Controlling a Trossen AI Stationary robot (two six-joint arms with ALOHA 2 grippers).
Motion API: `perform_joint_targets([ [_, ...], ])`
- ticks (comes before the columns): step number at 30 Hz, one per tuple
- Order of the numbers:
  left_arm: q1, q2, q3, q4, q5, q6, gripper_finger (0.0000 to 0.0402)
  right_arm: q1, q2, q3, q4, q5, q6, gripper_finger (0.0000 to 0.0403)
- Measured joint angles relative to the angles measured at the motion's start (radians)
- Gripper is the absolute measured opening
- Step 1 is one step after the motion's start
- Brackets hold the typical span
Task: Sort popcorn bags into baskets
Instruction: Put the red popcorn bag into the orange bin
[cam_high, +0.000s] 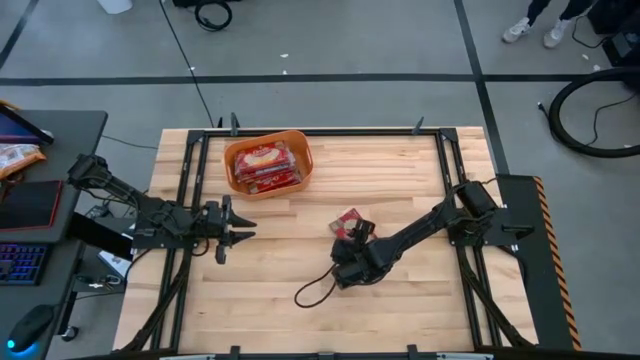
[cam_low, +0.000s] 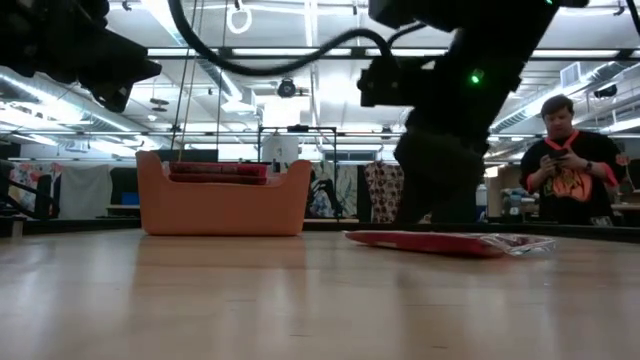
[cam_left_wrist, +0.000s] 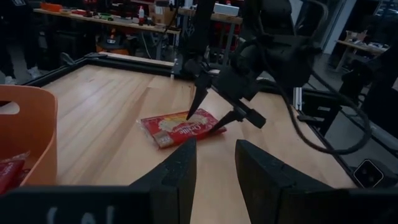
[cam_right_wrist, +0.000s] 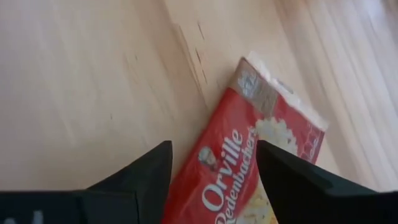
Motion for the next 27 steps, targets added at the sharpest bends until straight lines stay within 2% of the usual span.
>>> perform_joint_targets([
  [18, 0.0, 0.0, 0.0, 0.001, 0.0, 0.0, 0.0117, 0.037, -0.005, -0.144, 0.079, 0.009, 0.079, 0.0204],
  [27, 0.0, 0.0, 0.0, -0.002, 0.0, 0.0, 0.0117, 0.047, -0.004, -0.162, -0.021, 0.048, -0.055, 0.0169],
])
